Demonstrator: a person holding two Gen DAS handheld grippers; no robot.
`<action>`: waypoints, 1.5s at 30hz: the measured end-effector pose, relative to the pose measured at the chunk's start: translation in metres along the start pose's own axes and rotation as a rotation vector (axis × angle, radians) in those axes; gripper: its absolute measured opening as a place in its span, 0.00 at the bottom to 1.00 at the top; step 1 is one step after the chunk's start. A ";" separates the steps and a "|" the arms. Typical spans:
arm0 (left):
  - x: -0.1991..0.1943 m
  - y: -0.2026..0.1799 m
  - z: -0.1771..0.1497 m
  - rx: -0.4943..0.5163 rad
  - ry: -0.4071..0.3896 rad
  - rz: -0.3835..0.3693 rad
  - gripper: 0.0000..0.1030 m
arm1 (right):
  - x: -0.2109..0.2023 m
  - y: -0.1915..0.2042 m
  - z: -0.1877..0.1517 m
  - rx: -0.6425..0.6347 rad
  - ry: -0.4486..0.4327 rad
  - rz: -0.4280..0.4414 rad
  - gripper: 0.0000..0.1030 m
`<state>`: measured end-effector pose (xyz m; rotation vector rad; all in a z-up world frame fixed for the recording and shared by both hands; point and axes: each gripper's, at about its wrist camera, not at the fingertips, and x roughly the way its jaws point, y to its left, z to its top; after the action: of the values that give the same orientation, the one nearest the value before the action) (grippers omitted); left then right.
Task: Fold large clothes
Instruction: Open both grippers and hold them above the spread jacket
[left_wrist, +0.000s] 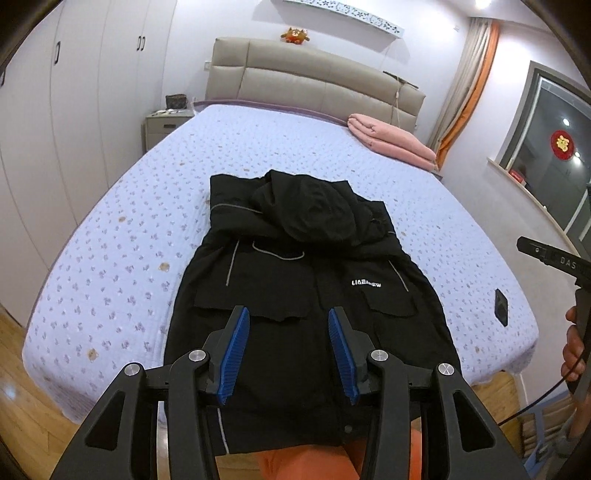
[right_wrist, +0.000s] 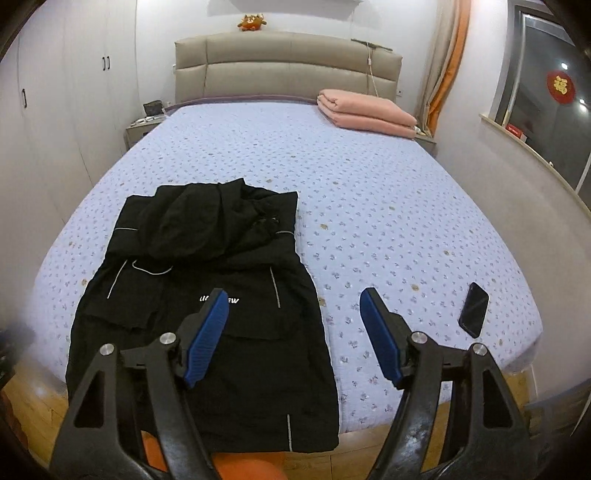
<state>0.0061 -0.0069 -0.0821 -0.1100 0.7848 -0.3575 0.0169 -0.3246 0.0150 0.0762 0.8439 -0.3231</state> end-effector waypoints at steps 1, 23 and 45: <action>-0.001 0.002 0.000 -0.003 -0.002 -0.005 0.45 | 0.002 -0.001 0.003 0.017 0.013 0.012 0.69; 0.008 0.036 -0.002 -0.032 0.087 -0.004 0.45 | 0.033 -0.041 -0.025 0.187 0.104 0.030 0.74; 0.054 0.025 -0.015 -0.014 0.138 -0.004 0.49 | 0.082 -0.071 -0.070 0.077 0.175 0.100 0.75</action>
<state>0.0372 -0.0025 -0.1344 -0.1004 0.9236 -0.3666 -0.0052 -0.3985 -0.0883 0.2207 0.9968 -0.2571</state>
